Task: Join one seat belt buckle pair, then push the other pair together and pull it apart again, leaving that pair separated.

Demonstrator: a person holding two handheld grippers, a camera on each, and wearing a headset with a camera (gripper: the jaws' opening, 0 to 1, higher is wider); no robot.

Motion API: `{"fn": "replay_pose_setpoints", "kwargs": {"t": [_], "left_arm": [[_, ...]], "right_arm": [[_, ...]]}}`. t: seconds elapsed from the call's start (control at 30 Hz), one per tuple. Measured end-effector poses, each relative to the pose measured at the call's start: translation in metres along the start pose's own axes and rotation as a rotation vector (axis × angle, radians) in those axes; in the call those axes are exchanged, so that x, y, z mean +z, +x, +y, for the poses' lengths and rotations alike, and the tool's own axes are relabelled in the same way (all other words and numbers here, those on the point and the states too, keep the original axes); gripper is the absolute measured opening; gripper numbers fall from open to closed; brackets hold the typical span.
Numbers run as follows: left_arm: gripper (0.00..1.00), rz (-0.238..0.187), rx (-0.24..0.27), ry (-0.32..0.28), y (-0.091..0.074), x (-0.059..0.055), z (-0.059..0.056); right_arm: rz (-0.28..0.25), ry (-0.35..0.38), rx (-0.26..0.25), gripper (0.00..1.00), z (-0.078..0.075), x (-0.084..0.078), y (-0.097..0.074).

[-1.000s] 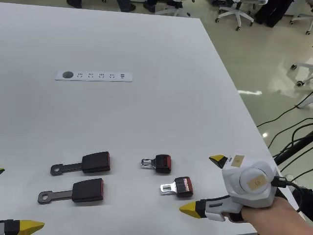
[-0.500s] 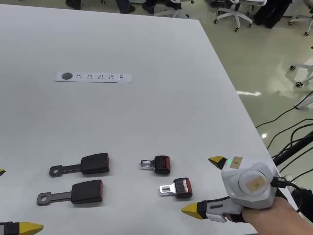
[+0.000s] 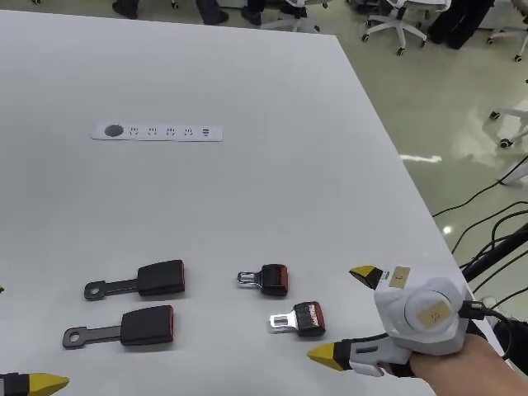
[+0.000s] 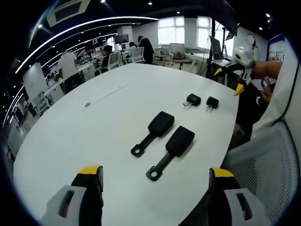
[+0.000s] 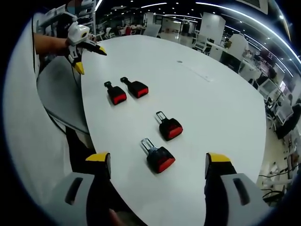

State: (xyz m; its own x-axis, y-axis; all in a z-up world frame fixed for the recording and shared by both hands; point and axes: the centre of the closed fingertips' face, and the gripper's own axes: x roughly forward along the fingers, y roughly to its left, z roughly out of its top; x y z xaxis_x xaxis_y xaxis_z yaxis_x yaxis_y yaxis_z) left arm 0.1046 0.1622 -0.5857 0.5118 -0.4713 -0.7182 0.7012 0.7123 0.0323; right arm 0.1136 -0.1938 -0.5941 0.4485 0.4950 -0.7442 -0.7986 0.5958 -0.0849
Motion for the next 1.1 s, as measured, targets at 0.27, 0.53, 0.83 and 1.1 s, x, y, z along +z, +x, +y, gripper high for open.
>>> {"fn": "replay_pose_setpoints", "kwargs": {"t": [0.27,0.53,0.83,1.1], "left_arm": [[0.97,0.012,0.010,0.038,0.001,0.000,-0.001],[0.96,0.015,0.012,0.042,0.006,-0.010,0.010],[0.95,0.025,-0.002,0.047,0.008,-0.010,0.005],[0.88,0.031,-0.026,0.068,0.011,-0.009,-0.004]], "right_arm": [[0.019,0.000,-0.006,0.81,-0.001,-0.003,0.001],[0.039,0.005,0.002,0.77,0.001,-0.006,0.001],[0.045,-0.006,0.006,0.74,-0.001,-0.007,-0.001],[0.039,-0.044,0.025,0.69,0.002,-0.008,0.001]]}}
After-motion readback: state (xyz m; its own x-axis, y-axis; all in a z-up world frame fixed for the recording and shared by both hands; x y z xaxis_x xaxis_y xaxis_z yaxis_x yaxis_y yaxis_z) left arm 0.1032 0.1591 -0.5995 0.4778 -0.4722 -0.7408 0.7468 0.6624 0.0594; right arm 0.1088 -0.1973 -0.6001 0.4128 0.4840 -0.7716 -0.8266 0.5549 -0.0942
